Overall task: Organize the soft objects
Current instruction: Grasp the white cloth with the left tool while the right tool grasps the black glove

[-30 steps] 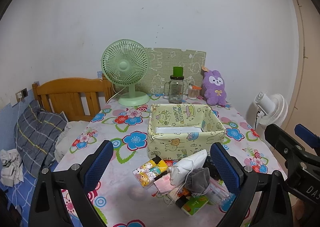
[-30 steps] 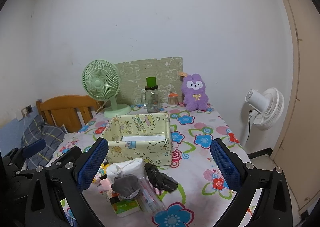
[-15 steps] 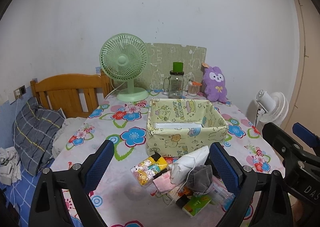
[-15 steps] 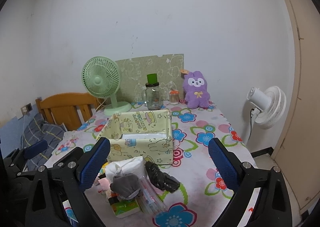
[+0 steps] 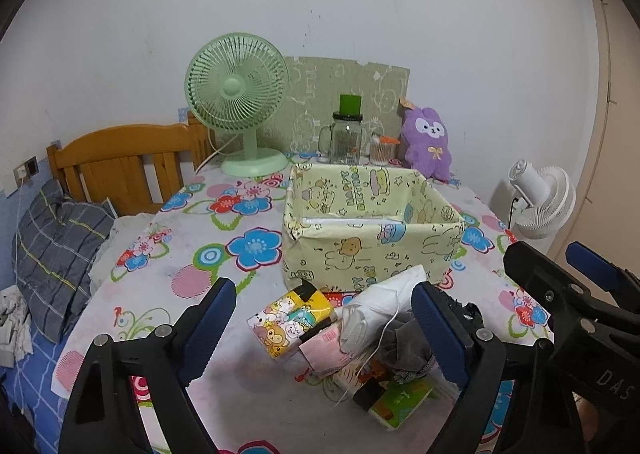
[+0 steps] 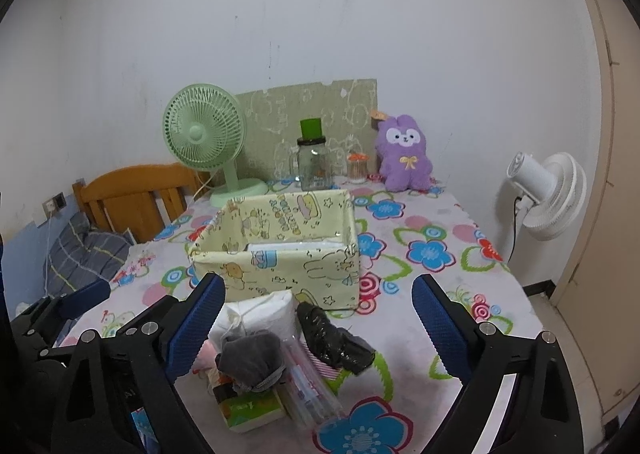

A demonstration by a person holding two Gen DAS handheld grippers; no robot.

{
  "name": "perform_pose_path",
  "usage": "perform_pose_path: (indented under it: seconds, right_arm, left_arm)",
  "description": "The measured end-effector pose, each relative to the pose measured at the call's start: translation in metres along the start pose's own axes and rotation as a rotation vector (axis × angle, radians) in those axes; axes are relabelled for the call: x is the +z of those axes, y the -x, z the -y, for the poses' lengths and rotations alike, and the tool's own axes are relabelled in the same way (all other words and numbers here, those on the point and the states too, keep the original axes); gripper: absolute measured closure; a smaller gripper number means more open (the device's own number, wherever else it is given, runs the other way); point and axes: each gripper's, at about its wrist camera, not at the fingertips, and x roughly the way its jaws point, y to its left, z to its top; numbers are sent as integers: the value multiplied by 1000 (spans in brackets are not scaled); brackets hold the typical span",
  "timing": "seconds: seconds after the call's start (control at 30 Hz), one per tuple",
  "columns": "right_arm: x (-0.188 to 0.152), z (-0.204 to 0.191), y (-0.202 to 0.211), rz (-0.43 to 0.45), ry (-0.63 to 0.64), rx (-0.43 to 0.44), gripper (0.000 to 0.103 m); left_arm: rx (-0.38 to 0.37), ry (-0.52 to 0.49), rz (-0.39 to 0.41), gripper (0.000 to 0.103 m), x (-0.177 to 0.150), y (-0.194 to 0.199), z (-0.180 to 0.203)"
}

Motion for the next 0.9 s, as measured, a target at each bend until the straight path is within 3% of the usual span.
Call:
perform_pose_path:
  seconds: [0.9]
  right_arm:
    - [-15,12,-67,-165,-21,11,16]
  left_arm:
    - [-56,-59,-117,28,-5,-69,18]
